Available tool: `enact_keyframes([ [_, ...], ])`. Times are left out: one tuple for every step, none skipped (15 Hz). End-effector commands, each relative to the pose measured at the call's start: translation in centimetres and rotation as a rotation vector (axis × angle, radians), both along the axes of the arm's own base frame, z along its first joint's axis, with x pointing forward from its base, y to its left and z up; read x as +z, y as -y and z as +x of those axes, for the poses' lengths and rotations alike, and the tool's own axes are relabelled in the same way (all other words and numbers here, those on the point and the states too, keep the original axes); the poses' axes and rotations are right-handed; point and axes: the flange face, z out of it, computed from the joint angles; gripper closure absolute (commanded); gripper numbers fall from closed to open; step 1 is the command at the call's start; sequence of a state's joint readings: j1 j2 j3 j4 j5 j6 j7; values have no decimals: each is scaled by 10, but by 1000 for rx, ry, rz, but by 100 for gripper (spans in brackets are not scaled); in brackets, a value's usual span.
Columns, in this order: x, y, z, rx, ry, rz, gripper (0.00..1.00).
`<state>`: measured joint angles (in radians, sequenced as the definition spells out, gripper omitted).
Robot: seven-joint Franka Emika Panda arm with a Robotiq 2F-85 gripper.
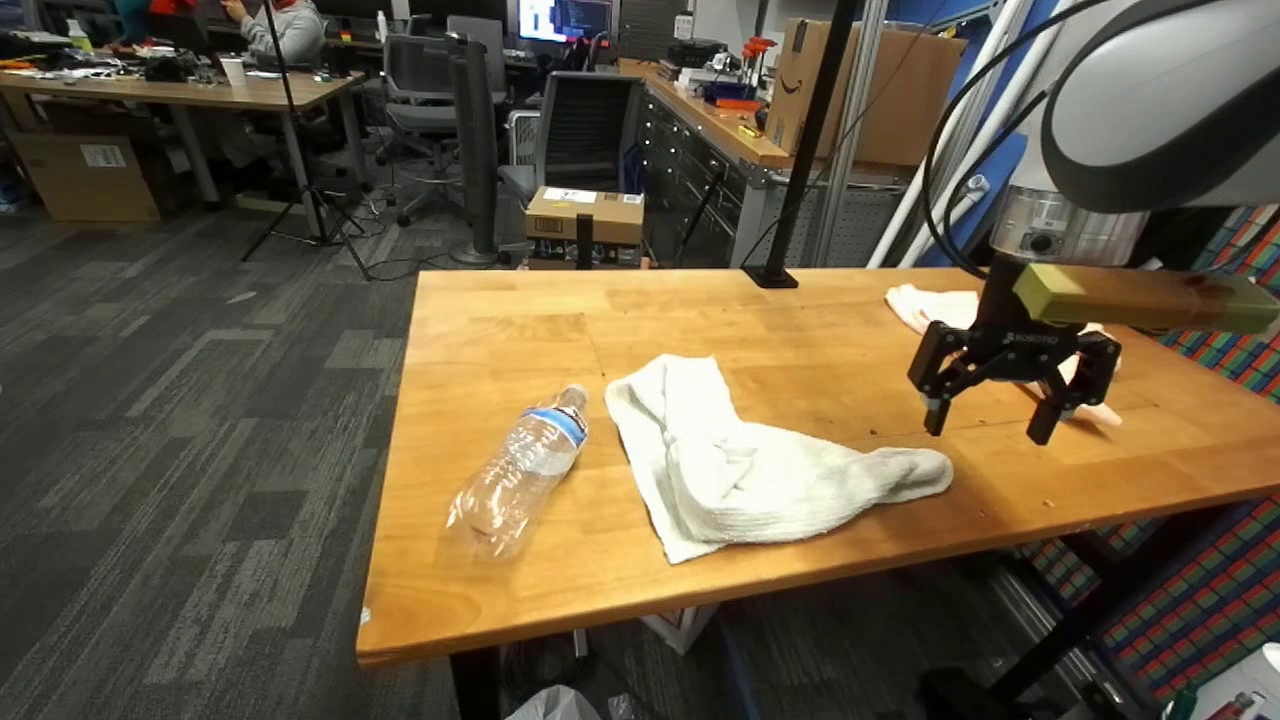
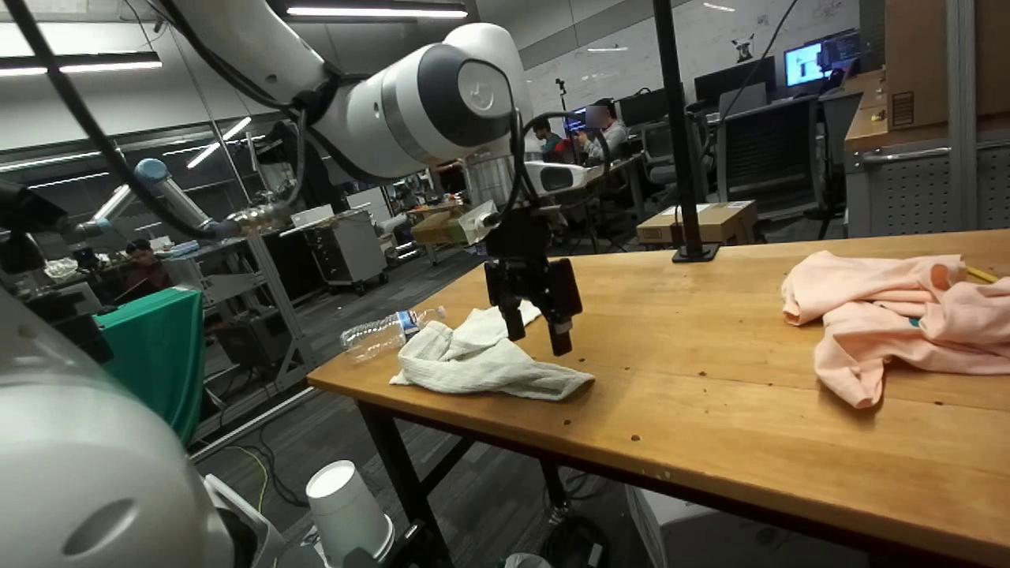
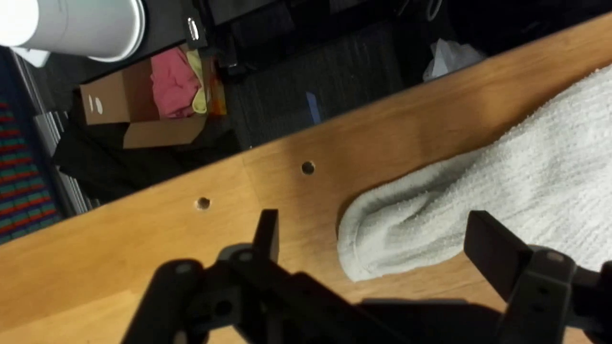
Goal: Fold the towel into a triangle twice
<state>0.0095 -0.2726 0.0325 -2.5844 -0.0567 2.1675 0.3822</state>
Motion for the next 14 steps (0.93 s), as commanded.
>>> enact_keyframes([
  [-6, 3, -15, -9, 24, 63, 0],
  [-9, 1, -16, -7, 29, 73, 0],
  [-12, 0, -17, -3, 32, 79, 0],
  [-13, -2, -16, 9, 46, 89, 0],
  [-13, -4, -15, 23, 65, 99, 0],
  [-13, -6, -13, 44, 90, 106, 0],
  [-13, -8, -11, 67, 115, 106, 0],
  [-13, -9, -8, 90, 140, 108, 0],
  [-13, -9, -6, 110, 160, 109, 0],
  [-13, -9, -4, 125, 173, 111, 0],
  [-14, -9, -3, 139, 185, 113, 0],
  [-15, -8, -3, 153, 192, 113, 0],
  [-18, -6, -3, 163, 195, 114, 0],
  [-20, -5, -3, 171, 197, 116, 0],
])
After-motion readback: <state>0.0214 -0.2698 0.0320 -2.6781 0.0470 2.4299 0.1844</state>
